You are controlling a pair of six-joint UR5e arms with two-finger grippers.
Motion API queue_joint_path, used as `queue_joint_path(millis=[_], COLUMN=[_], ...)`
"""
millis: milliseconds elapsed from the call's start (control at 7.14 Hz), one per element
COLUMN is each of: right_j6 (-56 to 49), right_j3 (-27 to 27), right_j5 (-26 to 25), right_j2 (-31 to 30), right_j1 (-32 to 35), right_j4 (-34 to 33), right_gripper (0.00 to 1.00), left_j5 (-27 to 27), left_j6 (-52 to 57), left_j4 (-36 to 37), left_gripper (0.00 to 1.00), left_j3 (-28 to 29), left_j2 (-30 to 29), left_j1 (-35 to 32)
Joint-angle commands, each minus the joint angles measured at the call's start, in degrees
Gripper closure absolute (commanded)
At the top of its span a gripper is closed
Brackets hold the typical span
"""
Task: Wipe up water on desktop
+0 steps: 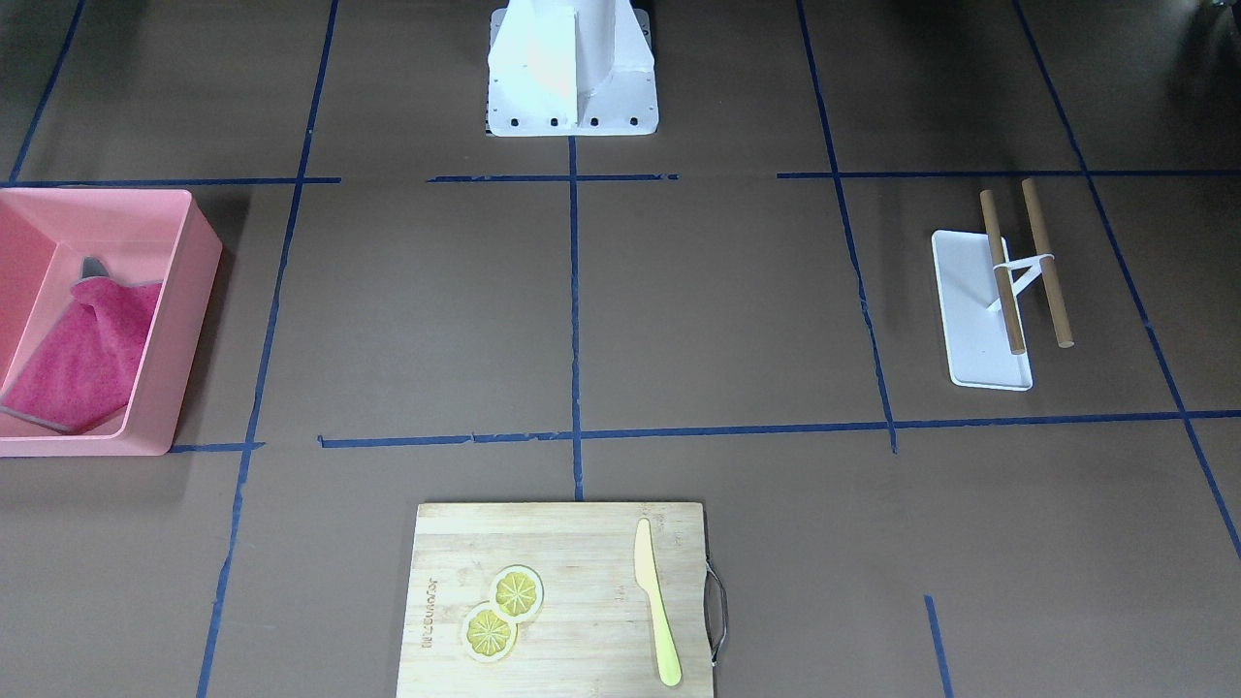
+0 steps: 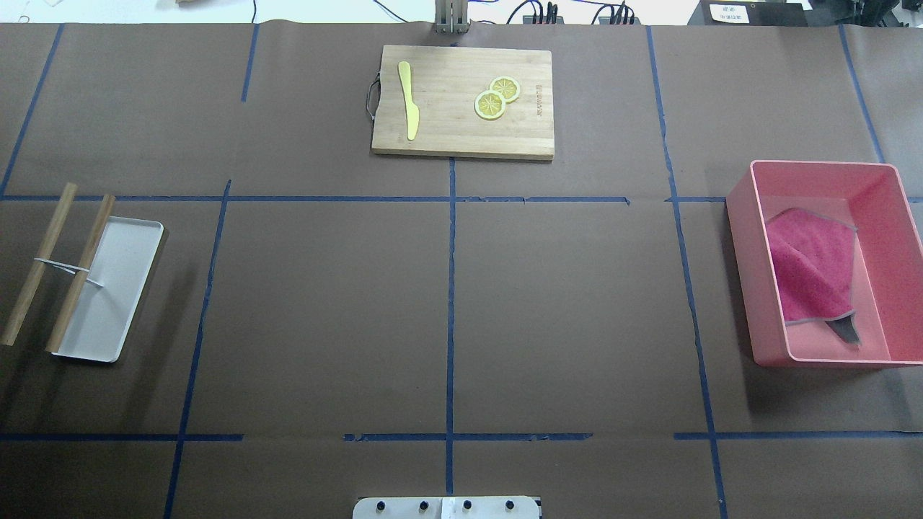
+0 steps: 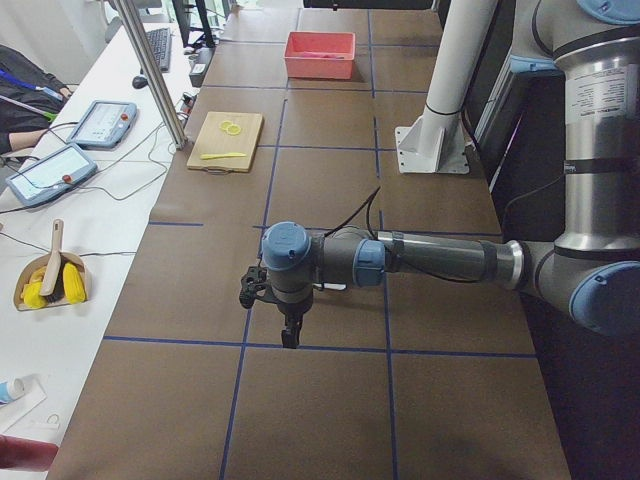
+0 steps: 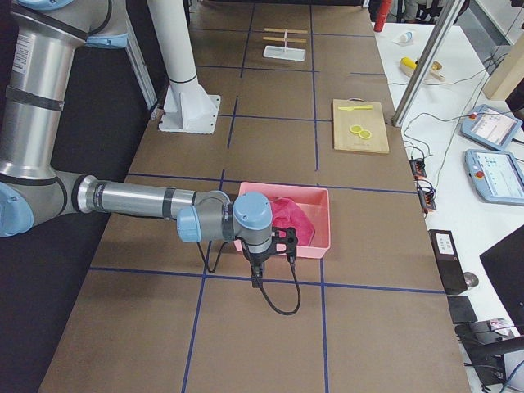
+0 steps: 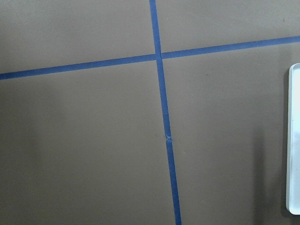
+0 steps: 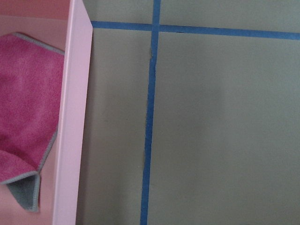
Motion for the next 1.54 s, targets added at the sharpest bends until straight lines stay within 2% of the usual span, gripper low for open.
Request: queue_joint_path(millis=[0,1401], right_j6=[0.04,1.53], right_j3=[0.95,1.38], right_j5=[0.07,0.15], right_j2=[-0.1,-0.01], right_j1=[0.1,0.01], right_j4=[-0.79,-0.18], right_gripper=[0.0,0.0], left_j5=[0.39,0.3], left_j6=[-0.07,-0.25], left_j4=[0.08,0.09], left_gripper=[0.0,0.0], left_j3=[0.71,0.89], left_j2=[0.27,0.71], left_j1=[0.03,0.02])
